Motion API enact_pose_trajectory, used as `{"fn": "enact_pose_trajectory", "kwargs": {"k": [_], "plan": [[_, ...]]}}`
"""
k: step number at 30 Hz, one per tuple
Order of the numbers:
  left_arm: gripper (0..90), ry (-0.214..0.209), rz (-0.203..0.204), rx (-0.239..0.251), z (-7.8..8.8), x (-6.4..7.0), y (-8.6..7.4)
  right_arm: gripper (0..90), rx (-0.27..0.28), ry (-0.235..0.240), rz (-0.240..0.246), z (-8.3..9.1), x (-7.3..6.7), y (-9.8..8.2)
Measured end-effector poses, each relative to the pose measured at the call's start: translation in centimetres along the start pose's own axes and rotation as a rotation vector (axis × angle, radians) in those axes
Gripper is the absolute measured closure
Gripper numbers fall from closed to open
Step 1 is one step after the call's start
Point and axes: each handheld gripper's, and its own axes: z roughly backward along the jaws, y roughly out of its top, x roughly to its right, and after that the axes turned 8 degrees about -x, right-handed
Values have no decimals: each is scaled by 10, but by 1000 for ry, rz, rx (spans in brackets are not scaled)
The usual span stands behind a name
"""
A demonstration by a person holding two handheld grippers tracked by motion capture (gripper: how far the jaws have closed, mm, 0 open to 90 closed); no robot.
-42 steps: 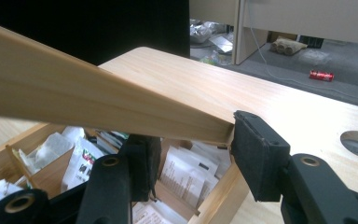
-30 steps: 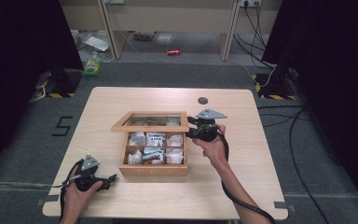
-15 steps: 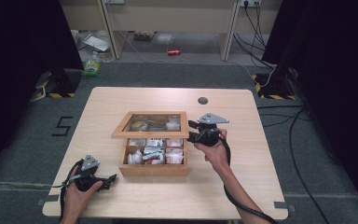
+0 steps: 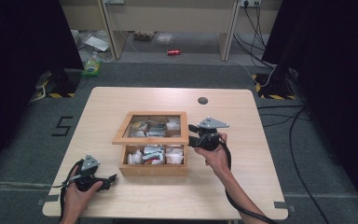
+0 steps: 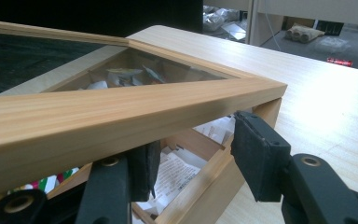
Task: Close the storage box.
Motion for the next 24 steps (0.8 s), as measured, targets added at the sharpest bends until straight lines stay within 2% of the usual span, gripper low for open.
{"fn": "enact_pose_trajectory", "kwargs": {"k": [15, 24], "plan": [[3, -1, -1, -4, 0, 0, 0, 521, -21, 12, 24, 2, -2, -15], [3, -1, -1, -4, 0, 0, 0, 522, -27, 13, 17, 5, -1, -20]]}}
